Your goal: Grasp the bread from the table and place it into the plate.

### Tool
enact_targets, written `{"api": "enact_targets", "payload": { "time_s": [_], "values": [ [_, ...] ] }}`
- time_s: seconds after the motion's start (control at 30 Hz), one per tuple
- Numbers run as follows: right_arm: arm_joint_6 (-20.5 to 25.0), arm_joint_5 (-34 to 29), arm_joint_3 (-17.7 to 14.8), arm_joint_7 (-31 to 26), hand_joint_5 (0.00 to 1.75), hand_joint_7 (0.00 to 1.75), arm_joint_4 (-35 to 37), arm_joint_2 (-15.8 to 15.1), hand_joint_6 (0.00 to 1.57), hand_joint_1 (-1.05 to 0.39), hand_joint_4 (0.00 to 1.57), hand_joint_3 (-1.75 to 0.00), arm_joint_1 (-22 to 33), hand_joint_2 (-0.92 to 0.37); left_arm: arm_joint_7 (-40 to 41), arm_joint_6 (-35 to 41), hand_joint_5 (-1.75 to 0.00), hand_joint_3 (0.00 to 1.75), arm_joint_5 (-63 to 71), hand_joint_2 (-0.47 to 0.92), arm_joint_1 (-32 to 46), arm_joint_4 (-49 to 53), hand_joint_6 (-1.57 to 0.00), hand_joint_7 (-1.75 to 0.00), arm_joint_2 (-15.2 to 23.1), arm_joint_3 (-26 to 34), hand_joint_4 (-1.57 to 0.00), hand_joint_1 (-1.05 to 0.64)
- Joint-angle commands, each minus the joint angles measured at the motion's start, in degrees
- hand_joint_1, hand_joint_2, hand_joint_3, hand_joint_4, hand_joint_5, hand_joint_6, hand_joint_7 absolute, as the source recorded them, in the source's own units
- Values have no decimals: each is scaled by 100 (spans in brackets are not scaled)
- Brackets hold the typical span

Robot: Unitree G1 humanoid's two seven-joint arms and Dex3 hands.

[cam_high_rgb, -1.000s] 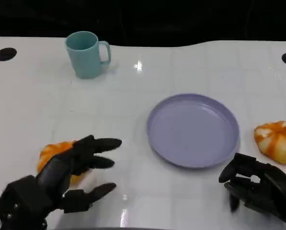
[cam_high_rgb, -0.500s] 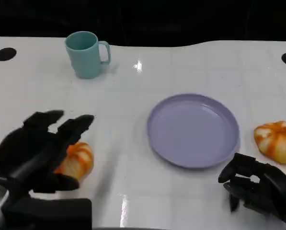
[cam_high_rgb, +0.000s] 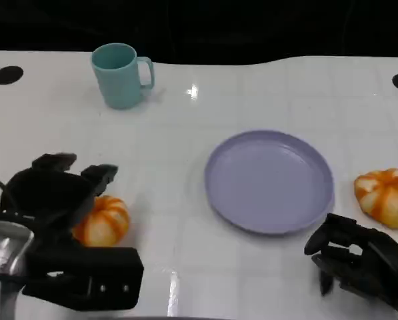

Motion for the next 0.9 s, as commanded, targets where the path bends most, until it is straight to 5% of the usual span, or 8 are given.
{"api": "enact_targets", "payload": {
  "time_s": [0.03,0.3,0.57,0.8,0.9],
  "values": [
    [158,-31,-3,57,175,142,119,-38,65,-52,66,-28,114,-92,-59,34,-10,1,-35,71,-242,389,-19,0,178,-191,-6,-53],
    [144,-12,-25,95,175,141,146,-27,65,-51,66,-27,113,-92,8,54,-8,1,-115,74,-408,703,-17,0,230,-393,-6,-57],
    [128,-54,-3,72,175,142,89,-50,65,-52,67,-28,147,-92,535,-90,-8,2,-253,78,-998,2366,-24,-2,-51,-884,-11,-41],
    [181,-2,-25,122,175,142,44,-42,65,-50,67,-28,167,-92,1126,-349,-15,9,-788,90,-1203,3276,-52,-4,-188,-956,-48,-30],
    [175,-34,-18,96,175,141,39,-51,65,-52,66,-28,169,-92,1599,-646,-20,44,-971,82,-1221,3561,-81,-4,-157,-977,-87,-25]
  ]
}}
